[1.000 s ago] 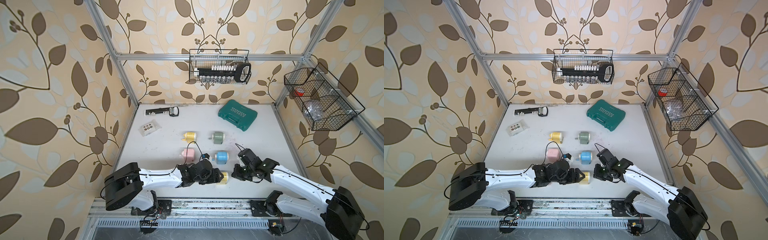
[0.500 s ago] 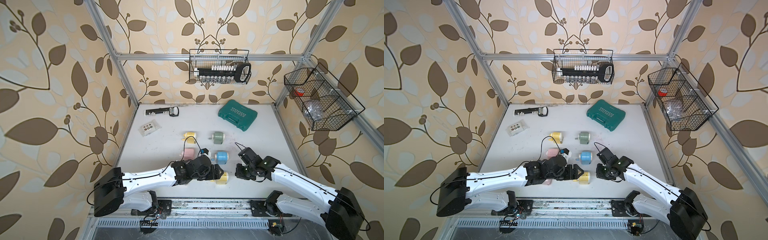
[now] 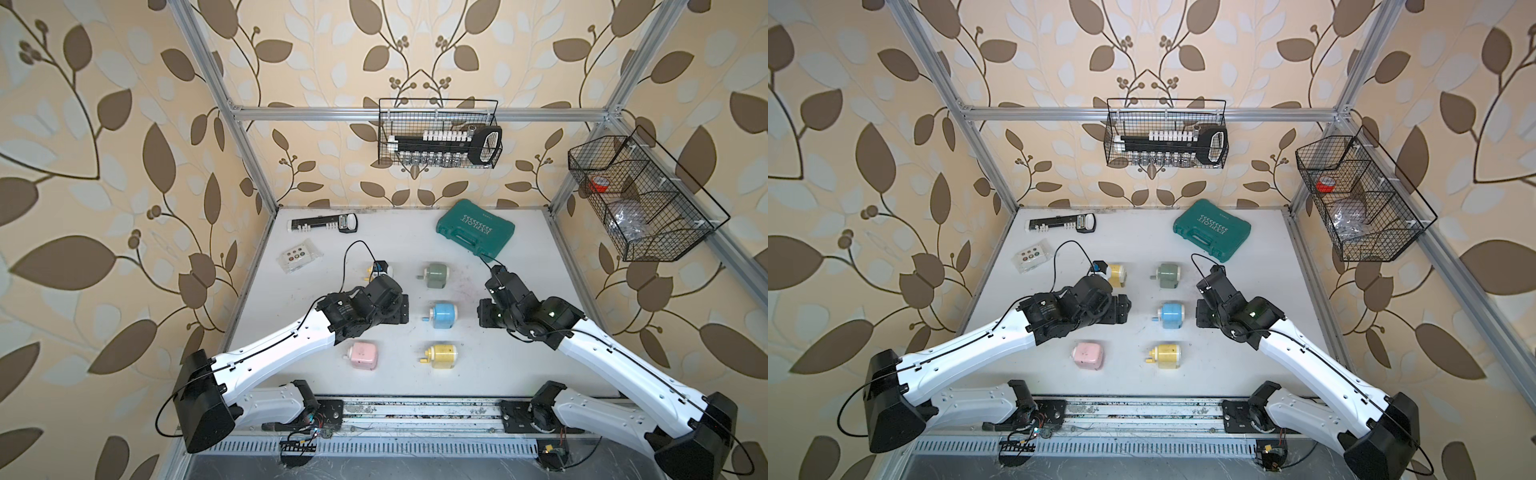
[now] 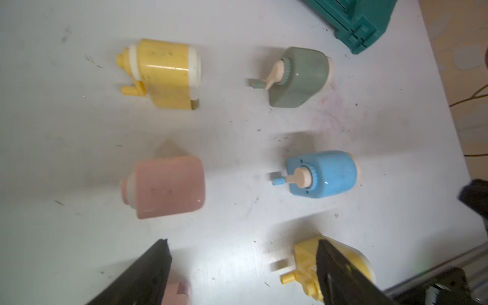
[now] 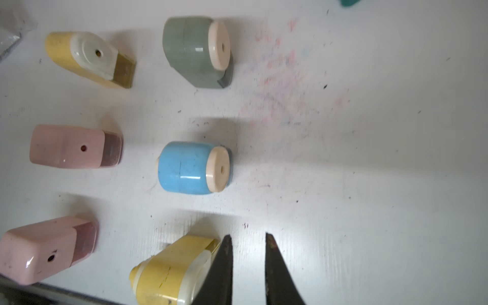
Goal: Put the tray back into the pencil sharpener
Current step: Reset both arms
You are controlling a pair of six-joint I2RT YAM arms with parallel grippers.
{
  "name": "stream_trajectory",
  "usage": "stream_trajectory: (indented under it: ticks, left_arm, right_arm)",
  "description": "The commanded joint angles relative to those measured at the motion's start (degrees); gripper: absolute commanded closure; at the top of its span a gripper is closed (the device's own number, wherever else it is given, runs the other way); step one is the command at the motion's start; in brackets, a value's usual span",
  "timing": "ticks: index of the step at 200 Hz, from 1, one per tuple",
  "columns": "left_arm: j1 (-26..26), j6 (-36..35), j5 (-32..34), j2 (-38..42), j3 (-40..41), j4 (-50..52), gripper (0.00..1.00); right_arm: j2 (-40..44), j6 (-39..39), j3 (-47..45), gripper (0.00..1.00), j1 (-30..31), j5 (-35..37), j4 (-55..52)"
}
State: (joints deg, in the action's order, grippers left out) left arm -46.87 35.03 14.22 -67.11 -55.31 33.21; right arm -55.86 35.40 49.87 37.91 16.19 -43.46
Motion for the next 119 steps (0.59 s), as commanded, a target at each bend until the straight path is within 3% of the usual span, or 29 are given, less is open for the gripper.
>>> stream_trajectory:
  ticks: [1,33,49,58,72,92,119]
  left_arm:
    - [4.76,-10.39,4.89,3.29,-0.48,-3.03,0.11]
    - [13.03,-15.26,7.27,5.02,3.38,-10.56,0.11]
    - [16.88,-17.09,8.44,7.09,7.25,-16.71,0.09]
    - [19.07,-17.14,9.27,8.41,10.06,-20.85,0.08]
    - [22.79,-16.97,9.73,9.51,14.5,-27.28,0.07]
    - [27.34,-16.16,10.51,8.63,18.68,-32.51,0.06]
    - [29.92,-17.13,13.53,6.52,22.94,-38.56,0.04]
  right_arm:
    - [7.74,-5.65,-5.96,0.65,1.47,11.57,12.65]
    - [12.9,-16.01,-14.3,0.43,0.88,18.78,30.21]
    - [10.45,-23.95,-16.45,0.35,-0.66,22.45,37.96]
    - [8.02,-25.98,-16.6,0.26,-2.74,24.05,40.35]
    - [3.92,-27.51,-15.91,0.12,-7.73,21.9,42.28]
    - [-1.23,-29.02,-16.82,0.04,-13.59,20.13,48.03]
    - [-6.95,-32.37,-21.9,0.01,-18.05,19.87,62.17]
